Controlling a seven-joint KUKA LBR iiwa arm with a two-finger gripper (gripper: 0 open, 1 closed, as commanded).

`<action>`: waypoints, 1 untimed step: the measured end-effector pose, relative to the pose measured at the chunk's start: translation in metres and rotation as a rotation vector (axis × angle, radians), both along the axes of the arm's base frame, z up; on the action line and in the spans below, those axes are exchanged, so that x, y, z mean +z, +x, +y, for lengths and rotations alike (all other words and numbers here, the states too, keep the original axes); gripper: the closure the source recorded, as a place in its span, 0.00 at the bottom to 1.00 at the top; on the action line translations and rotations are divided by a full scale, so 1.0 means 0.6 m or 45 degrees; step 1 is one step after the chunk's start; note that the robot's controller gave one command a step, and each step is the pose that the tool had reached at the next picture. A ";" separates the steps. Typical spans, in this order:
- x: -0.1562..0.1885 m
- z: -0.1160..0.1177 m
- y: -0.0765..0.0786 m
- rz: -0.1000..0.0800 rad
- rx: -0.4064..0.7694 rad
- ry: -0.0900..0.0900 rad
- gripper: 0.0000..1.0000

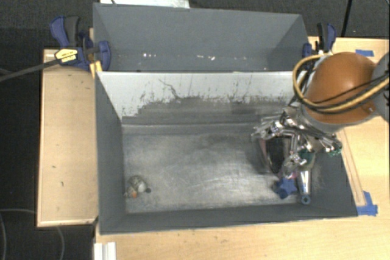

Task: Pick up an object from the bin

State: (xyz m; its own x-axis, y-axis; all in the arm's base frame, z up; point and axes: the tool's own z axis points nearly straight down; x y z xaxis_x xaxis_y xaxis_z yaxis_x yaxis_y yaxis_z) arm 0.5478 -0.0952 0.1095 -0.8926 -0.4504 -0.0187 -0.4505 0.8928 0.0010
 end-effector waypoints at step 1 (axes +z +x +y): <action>-0.041 0.021 0.023 0.016 0.597 0.008 0.00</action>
Offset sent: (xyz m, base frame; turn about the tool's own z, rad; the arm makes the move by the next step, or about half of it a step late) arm 0.0111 -0.0007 -0.0309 -0.4675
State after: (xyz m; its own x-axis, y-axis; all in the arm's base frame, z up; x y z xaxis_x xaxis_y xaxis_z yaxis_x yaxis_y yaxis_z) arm 0.5617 -0.0827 0.0848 -0.5930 -0.8051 -0.0131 -0.8052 0.5929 0.0135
